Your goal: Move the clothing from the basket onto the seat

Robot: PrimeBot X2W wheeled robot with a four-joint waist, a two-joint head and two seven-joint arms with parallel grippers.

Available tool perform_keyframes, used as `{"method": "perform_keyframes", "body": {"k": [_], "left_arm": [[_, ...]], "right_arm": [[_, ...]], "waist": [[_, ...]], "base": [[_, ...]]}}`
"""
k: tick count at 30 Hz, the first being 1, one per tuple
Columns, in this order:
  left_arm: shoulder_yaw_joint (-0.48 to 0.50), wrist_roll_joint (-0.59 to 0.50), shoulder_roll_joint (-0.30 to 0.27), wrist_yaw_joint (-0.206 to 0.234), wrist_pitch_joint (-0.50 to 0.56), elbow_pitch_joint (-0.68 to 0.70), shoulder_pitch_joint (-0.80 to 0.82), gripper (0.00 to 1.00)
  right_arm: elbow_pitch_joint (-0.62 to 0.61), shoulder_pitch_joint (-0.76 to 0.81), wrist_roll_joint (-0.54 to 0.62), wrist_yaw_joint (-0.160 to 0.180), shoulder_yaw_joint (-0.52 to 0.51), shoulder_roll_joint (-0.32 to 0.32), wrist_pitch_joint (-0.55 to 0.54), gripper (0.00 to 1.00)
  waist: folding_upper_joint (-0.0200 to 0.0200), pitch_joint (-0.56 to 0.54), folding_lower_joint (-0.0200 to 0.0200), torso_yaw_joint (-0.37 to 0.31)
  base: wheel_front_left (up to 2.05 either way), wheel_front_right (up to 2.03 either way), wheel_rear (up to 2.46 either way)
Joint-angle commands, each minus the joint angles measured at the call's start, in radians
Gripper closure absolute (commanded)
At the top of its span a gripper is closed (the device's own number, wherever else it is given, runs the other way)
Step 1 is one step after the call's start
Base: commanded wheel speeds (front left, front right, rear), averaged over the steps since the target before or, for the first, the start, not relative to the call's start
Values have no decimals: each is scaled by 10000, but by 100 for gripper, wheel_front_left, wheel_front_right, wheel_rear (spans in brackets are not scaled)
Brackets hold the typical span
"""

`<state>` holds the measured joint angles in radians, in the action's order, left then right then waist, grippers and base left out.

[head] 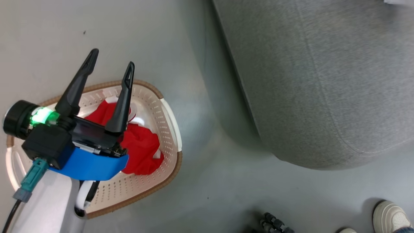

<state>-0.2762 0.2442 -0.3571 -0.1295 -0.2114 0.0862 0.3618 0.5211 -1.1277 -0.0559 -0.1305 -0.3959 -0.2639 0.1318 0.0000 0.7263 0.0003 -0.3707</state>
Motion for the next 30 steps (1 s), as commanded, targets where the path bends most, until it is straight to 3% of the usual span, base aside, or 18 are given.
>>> {"method": "perform_keyframes", "body": {"k": [1,12,13,16,30], "left_arm": [[14,-66,-95,50,37,137,212,0],[-73,-161,-311,90,103,293,306,0],[-84,-154,-308,95,88,268,305,0],[-130,-151,-269,127,43,193,316,0],[-259,21,-145,171,-214,-188,239,0]], "right_arm": [[223,67,102,-3,-168,-68,111,100],[2489,126,682,-3,-533,170,644,100],[2669,119,746,-3,-590,119,628,85],[3049,8,952,-3,-648,105,740,0],[3836,-181,1445,-3,-1063,151,1118,0]], "waist": [[0,397,-3,201],[0,544,-3,281],[0,520,-3,293],[0,439,-3,332],[0,-12,-3,512]], "base": [[0,0,0],[0,0,0],[0,0,0],[0,0,0],[0,0,0]]}}
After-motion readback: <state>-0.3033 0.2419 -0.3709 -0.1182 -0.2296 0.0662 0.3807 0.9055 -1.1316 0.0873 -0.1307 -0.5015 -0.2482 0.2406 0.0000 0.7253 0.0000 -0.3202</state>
